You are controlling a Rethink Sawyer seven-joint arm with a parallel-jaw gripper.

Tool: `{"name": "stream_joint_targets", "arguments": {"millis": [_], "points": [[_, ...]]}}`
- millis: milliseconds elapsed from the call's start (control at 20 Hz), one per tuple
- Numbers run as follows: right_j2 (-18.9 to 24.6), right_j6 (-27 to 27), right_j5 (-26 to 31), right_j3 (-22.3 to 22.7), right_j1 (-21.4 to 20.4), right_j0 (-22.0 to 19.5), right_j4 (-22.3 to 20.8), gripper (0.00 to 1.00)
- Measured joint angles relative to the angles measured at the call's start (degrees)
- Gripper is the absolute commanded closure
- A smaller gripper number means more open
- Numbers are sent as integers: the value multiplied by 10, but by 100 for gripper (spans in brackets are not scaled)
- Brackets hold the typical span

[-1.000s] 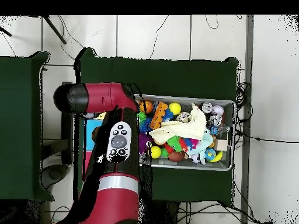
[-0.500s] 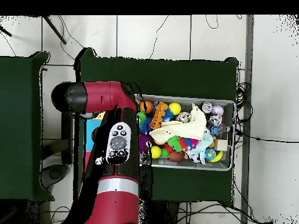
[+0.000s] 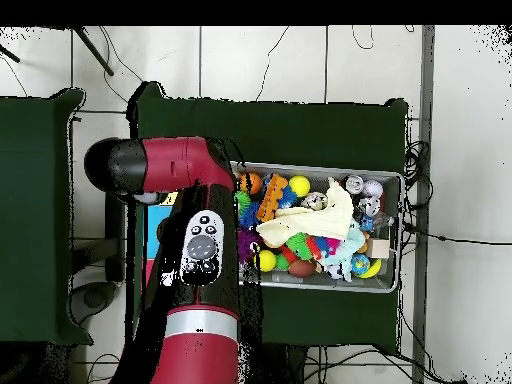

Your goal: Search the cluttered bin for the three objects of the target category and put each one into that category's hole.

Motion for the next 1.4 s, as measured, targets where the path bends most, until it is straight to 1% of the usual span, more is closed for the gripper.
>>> {"name": "stream_joint_targets", "arguments": {"millis": [350,650,900,1150,1400], "points": [[0,0,46,-13,-31,-5,0,0],[0,0,50,-30,-48,-7,0,0],[0,0,50,-35,-58,-14,2,0],[1,0,57,-43,-66,-36,4,0],[2,0,80,-60,-75,-70,3,0]]}}
